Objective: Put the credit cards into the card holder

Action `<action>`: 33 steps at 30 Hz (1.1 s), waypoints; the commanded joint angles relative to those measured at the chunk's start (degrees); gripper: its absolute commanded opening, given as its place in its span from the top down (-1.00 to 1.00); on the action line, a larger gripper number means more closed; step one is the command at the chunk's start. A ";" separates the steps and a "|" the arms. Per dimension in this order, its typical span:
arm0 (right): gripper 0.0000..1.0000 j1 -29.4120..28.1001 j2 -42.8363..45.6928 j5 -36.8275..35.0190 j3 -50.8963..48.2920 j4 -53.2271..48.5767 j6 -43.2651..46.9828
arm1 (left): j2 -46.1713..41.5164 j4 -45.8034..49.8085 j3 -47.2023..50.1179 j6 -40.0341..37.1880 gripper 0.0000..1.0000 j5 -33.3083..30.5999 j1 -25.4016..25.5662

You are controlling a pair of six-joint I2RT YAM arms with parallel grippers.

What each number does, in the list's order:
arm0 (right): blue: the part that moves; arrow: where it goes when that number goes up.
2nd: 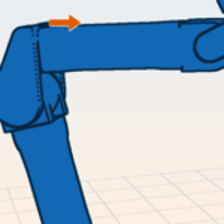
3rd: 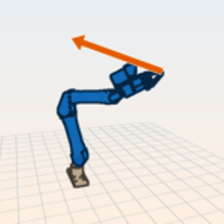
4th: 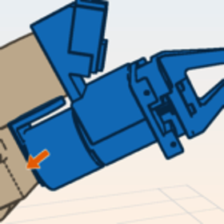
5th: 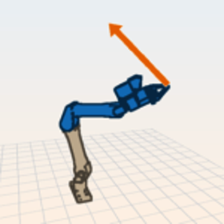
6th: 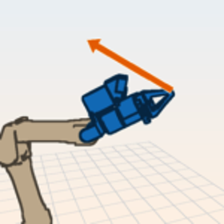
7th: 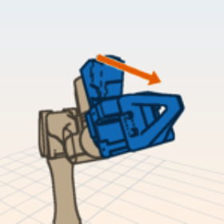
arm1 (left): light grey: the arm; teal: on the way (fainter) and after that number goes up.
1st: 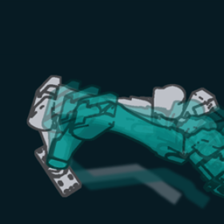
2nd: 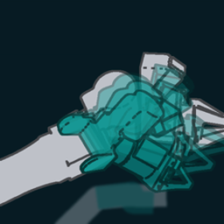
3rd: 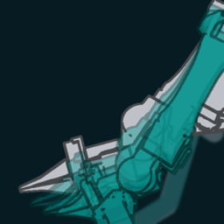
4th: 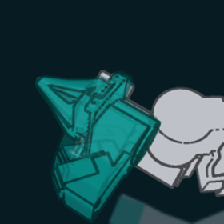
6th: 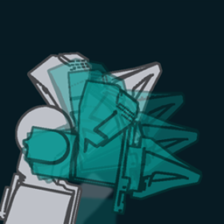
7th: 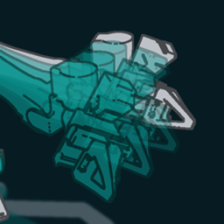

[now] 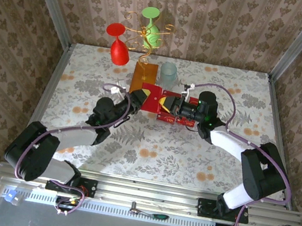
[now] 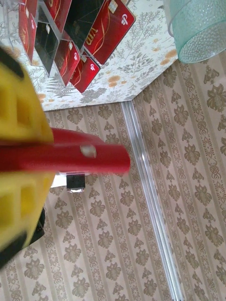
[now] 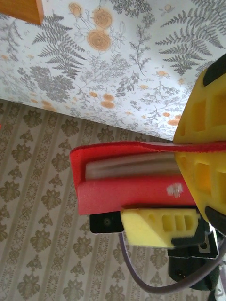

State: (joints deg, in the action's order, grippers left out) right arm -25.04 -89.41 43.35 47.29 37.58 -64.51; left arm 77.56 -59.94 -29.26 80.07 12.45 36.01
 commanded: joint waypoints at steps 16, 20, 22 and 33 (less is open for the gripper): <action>1.00 -0.63 4.68 3.05 -7.77 -3.53 4.85 | -6.93 16.70 3.55 -12.31 -0.42 1.34 0.03; 1.00 -0.55 4.81 3.28 -8.66 -3.75 5.28 | -8.62 21.51 3.47 -15.17 -0.44 1.31 0.01; 1.00 -0.45 4.94 3.32 -9.00 -3.73 5.28 | -9.79 24.48 3.03 -16.66 -0.46 1.01 0.03; 1.00 -0.01 4.34 3.05 -10.94 -3.32 5.52 | -14.28 42.88 -2.04 -28.54 -0.49 -2.83 1.37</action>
State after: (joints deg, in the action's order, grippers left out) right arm -25.32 -86.19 45.10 37.39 34.06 -60.16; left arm 64.71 -24.95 -28.27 57.63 11.53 36.42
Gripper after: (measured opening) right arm 0.078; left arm 0.743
